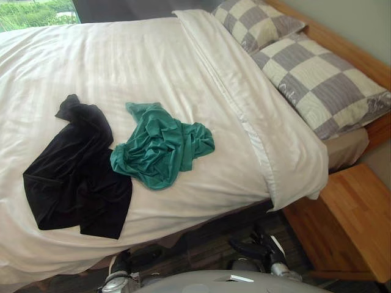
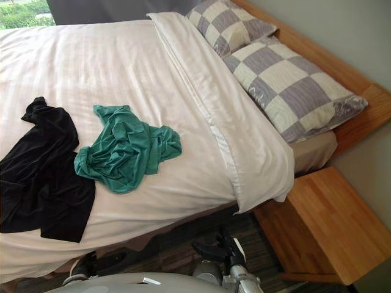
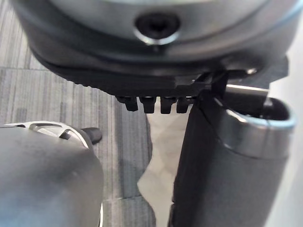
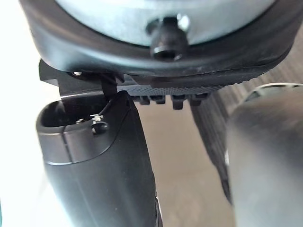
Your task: Tidy up the quilt and then pick up the clothes from the bed and put them into the laundry hamper
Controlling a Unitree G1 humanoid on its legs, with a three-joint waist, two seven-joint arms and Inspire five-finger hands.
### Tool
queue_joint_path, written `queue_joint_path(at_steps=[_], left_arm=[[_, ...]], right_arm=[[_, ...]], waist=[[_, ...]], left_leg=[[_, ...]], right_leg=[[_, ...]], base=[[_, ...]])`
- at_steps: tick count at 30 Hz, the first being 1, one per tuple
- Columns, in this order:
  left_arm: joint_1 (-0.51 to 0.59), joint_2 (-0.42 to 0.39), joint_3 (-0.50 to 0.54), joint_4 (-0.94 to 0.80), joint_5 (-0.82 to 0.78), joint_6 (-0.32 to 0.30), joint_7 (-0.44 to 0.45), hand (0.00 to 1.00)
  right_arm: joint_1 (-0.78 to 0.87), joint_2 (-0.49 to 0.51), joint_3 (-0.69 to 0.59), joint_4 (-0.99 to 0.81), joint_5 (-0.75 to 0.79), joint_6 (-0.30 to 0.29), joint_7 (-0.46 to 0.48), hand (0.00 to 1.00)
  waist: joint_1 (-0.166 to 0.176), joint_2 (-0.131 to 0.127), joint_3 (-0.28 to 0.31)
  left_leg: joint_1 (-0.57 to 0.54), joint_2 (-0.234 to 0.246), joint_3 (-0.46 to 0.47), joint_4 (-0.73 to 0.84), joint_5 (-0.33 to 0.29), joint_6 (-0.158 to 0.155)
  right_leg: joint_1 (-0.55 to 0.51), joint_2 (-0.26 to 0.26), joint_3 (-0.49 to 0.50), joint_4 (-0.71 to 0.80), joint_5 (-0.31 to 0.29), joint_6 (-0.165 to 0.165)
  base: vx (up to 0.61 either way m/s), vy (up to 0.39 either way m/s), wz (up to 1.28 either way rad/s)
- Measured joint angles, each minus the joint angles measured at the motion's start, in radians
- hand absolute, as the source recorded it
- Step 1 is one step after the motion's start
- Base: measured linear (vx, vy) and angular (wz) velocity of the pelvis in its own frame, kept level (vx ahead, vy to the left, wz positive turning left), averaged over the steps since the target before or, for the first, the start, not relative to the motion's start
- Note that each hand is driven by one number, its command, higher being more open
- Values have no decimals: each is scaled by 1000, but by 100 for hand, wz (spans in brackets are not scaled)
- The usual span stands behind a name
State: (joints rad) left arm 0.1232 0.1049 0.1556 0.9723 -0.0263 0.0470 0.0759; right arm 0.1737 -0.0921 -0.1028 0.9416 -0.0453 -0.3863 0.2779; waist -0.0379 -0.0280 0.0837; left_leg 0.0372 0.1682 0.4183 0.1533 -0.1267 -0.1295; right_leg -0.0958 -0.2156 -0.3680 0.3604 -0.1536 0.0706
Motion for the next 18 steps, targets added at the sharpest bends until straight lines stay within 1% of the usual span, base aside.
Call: queue_joint_path(at_steps=[1, 2, 3, 4, 5, 6, 7, 8, 9, 10, 11, 12, 13, 14, 15, 16, 17, 18], left_arm=[[-18, -5, -36, -2, 6, 6, 5, 100], [-29, -7, -67, -8, 23, 1, 9, 100], [-30, -7, -79, -17, 36, -2, 9, 100], [-36, -5, -94, -36, 59, -6, 10, 100], [-39, -18, -104, -58, 75, -26, 12, 100], [-39, -25, -111, -75, 76, -39, 8, 100], [-39, -38, -112, -113, 73, -67, -2, 100], [-35, -46, -114, -137, 74, -99, -20, 100], [-32, -46, -123, -140, 77, -117, -26, 100], [-30, -43, -143, -140, 113, -151, -42, 100], [-25, -36, -164, -140, 150, -179, -52, 100], [-21, -26, -185, -139, 170, -200, -72, 100], [-17, -21, -192, -137, 193, -215, -101, 100], [-13, -19, -195, -135, 195, -218, -111, 100], [-9, -23, -198, -122, 189, -217, -128, 100], [-10, -26, -199, -116, 184, -216, -134, 100], [-13, -29, -214, -111, 176, -207, -141, 100], [-17, -29, -227, -108, 173, -194, -145, 100]], right_arm=[[-14, -20, 36, -7, -19, 1, 9, 100], [-29, -30, 65, -8, -27, 1, 16, 100], [-36, -32, 81, -8, -28, 3, 15, 100], [-53, -28, 105, -8, -27, 3, 5, 100], [-78, -30, 131, -11, -28, 5, 2, 100], [-84, -33, 146, -16, -28, 8, 1, 100], [-111, -44, 180, -19, -28, 17, 0, 100], [-137, -61, 213, -24, -43, 55, -4, 100], [-148, -66, 221, -27, -72, 74, -5, 100], [-154, -72, 229, -29, -109, 99, -15, 100], [-154, -75, 226, -32, -114, 113, -22, 100], [-156, -78, 210, -34, -106, 126, -22, 100], [-160, -75, 181, -34, -93, 148, -21, 100], [-163, -73, 167, -34, -83, 161, -20, 100], [-168, -77, 130, -29, -41, 179, -21, 100], [-171, -85, 118, -18, -24, 179, -21, 100], [-179, -106, 99, 12, -20, 176, -22, 100], [-181, -117, 89, 29, -17, 169, -22, 100]], waist=[[-2, -1, 14], [-4, 14, 33], [-4, 9, 36], [-1, 3, 46], [0, 15, 71], [0, 25, 88], [4, 45, 126], [11, 67, 148], [10, 75, 153], [8, 77, 154], [7, 74, 154], [5, 73, 155], [-4, 72, 156], [-13, 72, 156], [-30, 71, 156], [-36, 71, 156], [-44, 71, 155], [-46, 73, 154]], left_leg=[[2, -20, -25, 0, 4, 9], [-2, -26, -63, 10, 7, 14], [-16, -29, -81, 26, 6, 16], [-58, -31, -120, 83, -9, 26], [-116, -20, -148, 175, -28, 35], [-148, -12, -161, 235, -39, 33], [-216, 6, -187, 381, -45, 26], [-280, 24, -203, 515, -30, 2], [-300, 29, -201, 560, -18, -16], [-312, 29, -182, 588, 2, -20], [-300, 12, -162, 564, 8, -15], [-284, -6, -149, 528, 6, -16], [-262, -17, -143, 475, -24, -5], [-241, -8, -153, 435, -33, 3], [-195, 39, -195, 336, -32, 4], [-180, 55, -224, 292, -22, 4], [-151, 68, -271, 201, 25, -5], [-141, 73, -279, 156, 63, -6]], right_leg=[[25, -11, 13, -12, -23, -6], [48, -13, 14, -17, -46, -32], [57, -17, 12, -22, -63, -30], [64, -32, -14, -17, -89, 13], [61, -45, -42, 14, -109, 28], [61, -51, -50, 26, -121, 39], [63, -63, -65, 66, -145, 45], [59, -75, -65, 108, -162, 40], [55, -85, -63, 128, -171, 41], [43, -115, -54, 157, -178, 41], [39, -136, -42, 162, -171, 52], [26, -161, -31, 159, -156, 46], [13, -178, -11, 153, -140, 50], [12, -181, -2, 150, -138, 52], [10, -187, 20, 148, -132, 62], [9, -190, 25, 147, -127, 71], [9, -203, 35, 142, -114, 96], [9, -210, 43, 135, -105, 112]], base=[[-52, 51, 76], [-51, 38, 83], [-93, -17, 96], [-98, -38, 96], [-153, -29, 97], [-160, 31, 80], [-158, 47, 46], [-129, 61, 28], [-54, 57, 5], [25, 66, -5], [86, 62, -16], [123, 104, -31], [94, 104, -33], [114, 155, -37], [92, 123, -25], [124, 214, -23], [98, 214, -11], [163, 362, -8]])
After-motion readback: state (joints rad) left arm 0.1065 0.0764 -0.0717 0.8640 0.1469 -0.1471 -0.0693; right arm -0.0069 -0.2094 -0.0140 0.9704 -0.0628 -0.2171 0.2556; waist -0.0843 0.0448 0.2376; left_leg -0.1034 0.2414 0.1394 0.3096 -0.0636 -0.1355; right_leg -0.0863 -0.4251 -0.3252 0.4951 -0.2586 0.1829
